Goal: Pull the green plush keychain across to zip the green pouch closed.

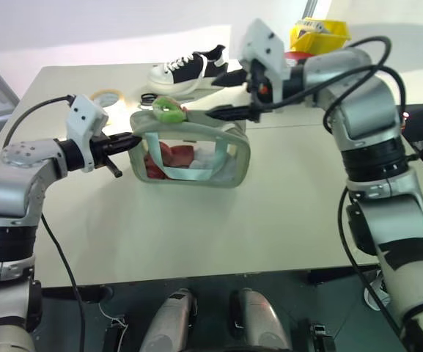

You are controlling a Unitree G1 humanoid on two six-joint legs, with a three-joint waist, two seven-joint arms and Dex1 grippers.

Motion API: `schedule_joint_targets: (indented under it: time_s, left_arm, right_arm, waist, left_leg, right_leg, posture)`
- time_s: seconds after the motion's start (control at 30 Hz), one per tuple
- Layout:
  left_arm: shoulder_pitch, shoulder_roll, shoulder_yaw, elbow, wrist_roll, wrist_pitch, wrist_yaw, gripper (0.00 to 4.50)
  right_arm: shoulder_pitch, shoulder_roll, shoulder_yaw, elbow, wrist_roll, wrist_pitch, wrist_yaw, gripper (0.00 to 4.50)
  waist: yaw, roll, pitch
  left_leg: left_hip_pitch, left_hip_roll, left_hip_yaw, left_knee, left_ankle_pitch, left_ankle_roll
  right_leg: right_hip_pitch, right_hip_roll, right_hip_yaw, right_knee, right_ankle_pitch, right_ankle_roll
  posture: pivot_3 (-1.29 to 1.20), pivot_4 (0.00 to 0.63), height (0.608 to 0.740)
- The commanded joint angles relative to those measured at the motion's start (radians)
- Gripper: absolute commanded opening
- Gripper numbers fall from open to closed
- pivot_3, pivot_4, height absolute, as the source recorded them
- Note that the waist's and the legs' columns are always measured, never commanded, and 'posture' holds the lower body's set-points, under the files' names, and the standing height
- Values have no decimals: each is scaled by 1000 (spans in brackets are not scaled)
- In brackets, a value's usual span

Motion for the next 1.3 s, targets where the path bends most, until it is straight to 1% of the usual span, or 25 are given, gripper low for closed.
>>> schedule_joint_targets:
  time_s: [0.03, 0.23, 0.33, 0.5, 0.6, 0.7, 0.77, 0.9, 0.93, 1.0, 1.1, 1.23, 1.3]
  left_arm:
    - [-5, 4, 1, -34, 3, -6, -3, 0]
    - [11, 10, 13, -52, 0, 2, -1, 0]
    - [20, 11, 18, -63, -4, 7, 1, 0]
    - [23, 10, 20, -65, -3, 7, 3, 0]
    - [12, 5, 14, -58, -1, 7, 4, 0]
    - [5, 2, 10, -52, 0, 5, 3, 0]
    - [7, 2, 10, -56, -2, 7, 2, 0]
    - [15, 3, 15, -59, -4, 7, 3, 0]
    - [18, 5, 16, -59, -5, 6, 2, 0]
    - [21, 7, 16, -57, -5, 5, 1, 0]
    - [16, 5, 10, -50, -3, 3, 1, 0]
    - [6, 5, 4, -44, -3, 7, -1, 0]
    - [-1, 4, 0, -41, -3, 7, -3, 0]
  right_arm:
    - [-18, 97, 27, 49, -13, -70, -44, 3200]
    - [-42, 178, 55, 186, -65, -164, -76, 3200]
    - [-53, 187, 51, 227, -77, -188, -79, 2409]
    - [-58, 176, 45, 236, -86, -199, -69, 31]
    - [-64, 159, 32, 230, -90, -195, -77, 31]
    - [-69, 108, 7, 170, -81, -163, -71, 31]
    - [-63, 53, -12, 119, -86, -142, -79, 31]
    - [-21, -92, -43, 47, -131, -116, -122, 31]
    - [6, -148, -46, 34, -160, -122, -137, 31]
    - [58, -227, -62, 2, -186, -102, -161, 31]
    - [131, -282, -85, -36, -201, -59, -209, 31]
    - [245, -297, -97, -49, -225, -27, -287, 31]
    - [351, -274, -67, -22, -258, -29, -351, 31]
  waist:
    - [-1, 0, 0]
    - [3, 0, 0]
    - [1, 0, 0]
    - [0, 0, 0]
    - [1, 0, 0]
    - [3, 0, 0]
    - [4, 0, 0]
    - [5, 0, 0]
    - [5, 0, 0]
    - [7, 0, 0]
    - [4, 0, 0]
    - [-1, 0, 0]
    - [3, -1, 0]
  left_leg:
    - [0, 0, 0, 0, 0, 0]
    - [0, -1, 0, 1, 0, 0]
    - [0, -1, 1, 0, 0, 0]
    - [0, -1, 1, 0, 0, 0]
    - [0, -1, 1, 0, 0, 0]
    - [0, -1, 1, 0, 0, 0]
    - [0, -1, 1, 0, 0, 0]
    - [0, -1, 1, 0, -1, 0]
    - [0, -1, 1, 0, -1, 0]
    - [0, -1, 1, 0, -1, 0]
    - [0, -1, 3, 0, -2, 0]
    - [0, 0, 4, 0, -1, 1]
    - [0, 0, 4, 0, -1, 1]
  right_leg:
    - [0, 0, 0, 0, 0, 0]
    - [0, 0, 1, 0, 1, 1]
    - [0, 0, 2, 0, 1, 1]
    - [-1, 1, 2, 1, 1, 1]
    - [-1, 1, 2, 1, 1, 1]
    - [-1, 1, 3, 1, 1, 1]
    - [-1, 1, 3, 1, 1, 1]
    - [-1, 0, 3, 0, 1, 1]
    - [-1, 0, 3, 0, 1, 1]
    - [0, 0, 3, 0, 1, 1]
    - [0, -1, 3, -1, 1, 1]
    - [-1, -1, 4, 0, 1, 1]
    - [-1, 0, 4, 0, 1, 1]
  posture:
    - [0, 150, 740]
    - [0, 150, 740]
    - [0, 150, 740]
    - [0, 150, 740]
    - [0, 150, 740]
    - [0, 150, 740]
    - [0, 150, 740]
    - [0, 150, 740]
    - [0, 150, 740]
    - [0, 150, 740]
    - [0, 150, 740]
    - [0, 150, 740]
    - [0, 150, 740]
